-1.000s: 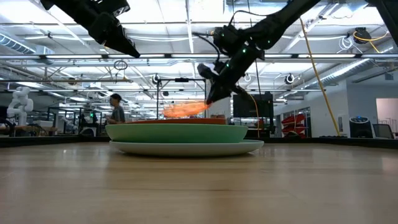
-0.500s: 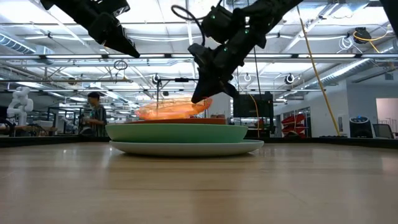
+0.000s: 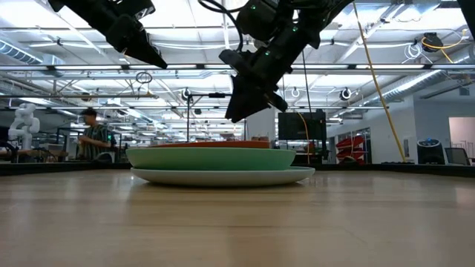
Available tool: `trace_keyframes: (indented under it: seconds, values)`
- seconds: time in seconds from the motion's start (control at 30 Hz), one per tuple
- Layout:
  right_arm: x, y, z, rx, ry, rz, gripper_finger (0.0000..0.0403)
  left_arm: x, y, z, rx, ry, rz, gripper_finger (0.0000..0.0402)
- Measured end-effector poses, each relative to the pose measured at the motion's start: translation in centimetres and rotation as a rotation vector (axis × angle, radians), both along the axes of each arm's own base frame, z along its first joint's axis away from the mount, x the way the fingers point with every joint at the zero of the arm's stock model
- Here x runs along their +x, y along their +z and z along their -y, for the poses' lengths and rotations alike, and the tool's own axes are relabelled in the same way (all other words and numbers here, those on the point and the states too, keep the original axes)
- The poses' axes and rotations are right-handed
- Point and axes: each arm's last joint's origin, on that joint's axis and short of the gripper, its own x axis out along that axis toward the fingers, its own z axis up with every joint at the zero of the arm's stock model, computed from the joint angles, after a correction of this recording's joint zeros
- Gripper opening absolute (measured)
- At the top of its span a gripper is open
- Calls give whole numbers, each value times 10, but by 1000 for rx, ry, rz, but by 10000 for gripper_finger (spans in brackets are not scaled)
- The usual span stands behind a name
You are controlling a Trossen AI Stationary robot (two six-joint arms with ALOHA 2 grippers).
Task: Stack plastic plates
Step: Stack the orange plate on top of the light green plate, then return to Home Position
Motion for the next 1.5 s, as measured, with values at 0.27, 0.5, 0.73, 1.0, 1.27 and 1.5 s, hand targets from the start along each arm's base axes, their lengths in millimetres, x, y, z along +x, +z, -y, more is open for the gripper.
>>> trace_keyframes:
  seconds: [0.27, 0.5, 0.73, 1.0, 1.27, 1.5]
  values:
    - [-5, -6, -16, -109, 114, -128, 120, 1, -2, 5, -120, -10, 25, 62]
    - [-2, -4, -57, -335, 414, -173, 117, 10, -26, 41, -230, -205, 101, 62]
    - [-4, -2, -69, -454, 589, -198, 114, 10, -32, 74, -257, -259, 129, 62]
    - [-10, -3, -60, -488, 656, -275, 114, -1, -31, 93, -188, -296, 92, 62]
    - [-48, 3, -48, -515, 659, -155, 114, -20, -22, 89, -143, -315, 103, 62]
    - [-107, 11, -36, -585, 557, 19, 114, -38, -13, 81, -70, -343, 170, 62]
